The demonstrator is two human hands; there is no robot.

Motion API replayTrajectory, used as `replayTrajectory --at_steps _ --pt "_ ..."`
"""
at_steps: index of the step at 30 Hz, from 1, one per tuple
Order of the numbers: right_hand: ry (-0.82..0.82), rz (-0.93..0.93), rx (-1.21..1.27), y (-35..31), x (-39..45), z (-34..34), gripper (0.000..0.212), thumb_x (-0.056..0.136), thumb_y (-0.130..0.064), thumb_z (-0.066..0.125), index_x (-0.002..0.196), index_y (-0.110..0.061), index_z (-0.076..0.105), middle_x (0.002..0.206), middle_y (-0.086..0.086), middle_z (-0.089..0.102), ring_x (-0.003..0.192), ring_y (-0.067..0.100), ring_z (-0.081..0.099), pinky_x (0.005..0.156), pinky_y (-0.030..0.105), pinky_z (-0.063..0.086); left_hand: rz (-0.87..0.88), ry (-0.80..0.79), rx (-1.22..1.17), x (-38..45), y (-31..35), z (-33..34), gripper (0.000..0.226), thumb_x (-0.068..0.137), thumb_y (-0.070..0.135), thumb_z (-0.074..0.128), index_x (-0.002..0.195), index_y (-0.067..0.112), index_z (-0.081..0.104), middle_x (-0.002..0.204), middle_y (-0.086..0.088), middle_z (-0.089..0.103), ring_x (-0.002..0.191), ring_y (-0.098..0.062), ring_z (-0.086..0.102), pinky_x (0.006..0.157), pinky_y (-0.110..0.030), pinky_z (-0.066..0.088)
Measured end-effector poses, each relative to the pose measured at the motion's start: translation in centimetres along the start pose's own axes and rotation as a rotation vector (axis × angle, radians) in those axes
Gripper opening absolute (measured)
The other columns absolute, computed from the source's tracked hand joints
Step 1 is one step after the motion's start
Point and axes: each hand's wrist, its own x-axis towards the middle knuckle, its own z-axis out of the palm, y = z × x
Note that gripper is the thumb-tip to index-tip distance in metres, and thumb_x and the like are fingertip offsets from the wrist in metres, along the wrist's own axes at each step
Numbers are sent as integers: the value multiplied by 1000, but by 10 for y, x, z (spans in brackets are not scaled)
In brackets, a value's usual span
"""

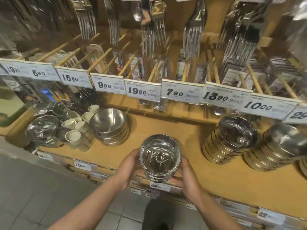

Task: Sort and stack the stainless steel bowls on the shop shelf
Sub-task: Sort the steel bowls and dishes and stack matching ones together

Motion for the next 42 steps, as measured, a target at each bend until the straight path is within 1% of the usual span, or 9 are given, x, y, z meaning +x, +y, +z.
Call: replayTrajectory --at_steps 4,10,14,18,24,29,32,37,42 --pt "16 37 -45 -16 15 -27 42 103 -54 34 129 -31 58 130 -3 64 121 19 58 104 51 47 0 145 -71 0 8 -20 28 103 35 45 117 22 66 106 -1 76 95 -19 72 74 -34 55" --pt "46 5 -188 -72 72 -23 33 97 -53 50 111 -27 64 112 -4 67 95 13 62 70 31 44 121 444 -203 -1 22 -82 23 104 31 42 103 20 62 108 2 64 97 -13 62 67 -30 48" --pt "-84 10 -297 -95 117 10 39 95 -57 54 121 -30 64 119 0 65 103 18 62 76 35 49 182 521 -220 15 28 -116 44 107 41 36 146 20 44 138 1 49 128 -23 49 97 -40 48" --pt "-253 109 -386 -104 165 49 36 90 -62 58 118 -39 62 124 -5 65 103 16 64 103 43 48 237 499 -245 30 36 -128 52 106 53 29 150 29 42 149 3 46 142 -24 39 115 -52 36" --pt "-374 224 -322 -107 218 89 53 91 -53 65 137 -28 55 100 0 62 78 16 63 61 36 60 266 443 -308 50 41 -134 40 108 50 25 115 38 63 105 23 74 102 6 67 101 -37 45" --pt "-562 264 -452 -102 230 120 70 88 -59 65 150 -39 39 140 10 48 124 26 54 95 49 57 199 415 -414 65 48 -138 48 103 60 27 106 39 69 112 12 71 108 -10 65 101 -40 49" --pt "-592 284 -449 -98 227 134 85 85 -63 66 157 -37 28 155 16 36 132 31 50 98 54 55 190 372 -415 72 50 -139 46 100 62 35 93 46 77 95 14 78 87 -7 74 70 -29 61" --pt "-600 221 -378 -105 220 117 63 96 -54 54 152 -30 40 152 17 43 134 35 52 100 56 54 187 271 -375 78 49 -128 32 101 53 41 117 33 61 115 -2 64 77 -11 76 68 -36 62" --pt "-547 164 -273 -112 212 73 54 101 -57 38 134 -21 59 131 22 60 111 41 62 92 54 55 129 164 -209 87 55 -110 25 96 54 48 91 38 67 102 3 66 71 -6 73 68 -34 59"
